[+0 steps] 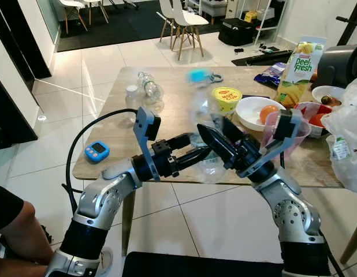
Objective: Restocking fridge
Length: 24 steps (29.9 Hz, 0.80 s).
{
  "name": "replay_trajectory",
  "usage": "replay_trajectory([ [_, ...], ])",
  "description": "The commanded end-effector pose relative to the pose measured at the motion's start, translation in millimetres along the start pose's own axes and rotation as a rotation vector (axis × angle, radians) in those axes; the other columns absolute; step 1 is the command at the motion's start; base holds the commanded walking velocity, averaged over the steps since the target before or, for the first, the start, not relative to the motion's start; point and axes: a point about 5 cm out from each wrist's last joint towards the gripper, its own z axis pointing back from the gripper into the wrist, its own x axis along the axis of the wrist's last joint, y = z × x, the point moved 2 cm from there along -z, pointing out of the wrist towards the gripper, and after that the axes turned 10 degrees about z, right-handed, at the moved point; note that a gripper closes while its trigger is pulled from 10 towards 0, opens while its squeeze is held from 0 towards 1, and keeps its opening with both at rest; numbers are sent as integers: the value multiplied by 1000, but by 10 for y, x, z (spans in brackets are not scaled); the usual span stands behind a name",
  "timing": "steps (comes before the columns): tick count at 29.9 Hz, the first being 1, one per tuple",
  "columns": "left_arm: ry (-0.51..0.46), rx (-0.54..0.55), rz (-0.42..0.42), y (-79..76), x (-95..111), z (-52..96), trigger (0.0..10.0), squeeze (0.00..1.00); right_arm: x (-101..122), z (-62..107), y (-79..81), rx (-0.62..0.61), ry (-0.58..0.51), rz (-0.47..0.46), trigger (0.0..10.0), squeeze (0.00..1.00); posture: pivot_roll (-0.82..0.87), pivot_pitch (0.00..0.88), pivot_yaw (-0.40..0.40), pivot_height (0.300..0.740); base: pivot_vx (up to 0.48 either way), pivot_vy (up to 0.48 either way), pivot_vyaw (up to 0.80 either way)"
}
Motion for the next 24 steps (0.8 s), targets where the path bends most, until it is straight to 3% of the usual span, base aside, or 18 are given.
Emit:
replay_trajectory([
  [1,-5,-38,7,-64,-2,-27,10000,0,-31,-2,-26,-21,21,18,10000,0,87,35,31,740,0,0,0],
  [10,-8,-35,-1,-62,10,-29,10000,0,-78,14,-26,-29,77,65,10000,0,81,36,29,740,0,0,0],
  [11,-7,-36,-2,-64,8,-32,10000,0,-85,11,-21,-26,83,67,4549,0,79,35,29,740,0,0,0],
  [12,-5,-38,-3,-66,5,-37,10000,0,-88,8,-15,-23,86,67,0,0,79,35,29,740,0,0,0],
  [22,2,-35,-7,-54,-15,-43,10000,0,-59,7,-19,-23,71,60,0,0,78,34,27,740,0,0,0],
  [23,-1,-28,-8,-40,-7,-28,10000,0,-55,7,-29,-30,72,64,3882,0,77,32,27,740,0,0,0],
  [24,-1,-28,-8,-40,-7,-28,10000,0,-55,7,-29,-30,72,64,3882,0,77,32,27,740,0,0,0],
])
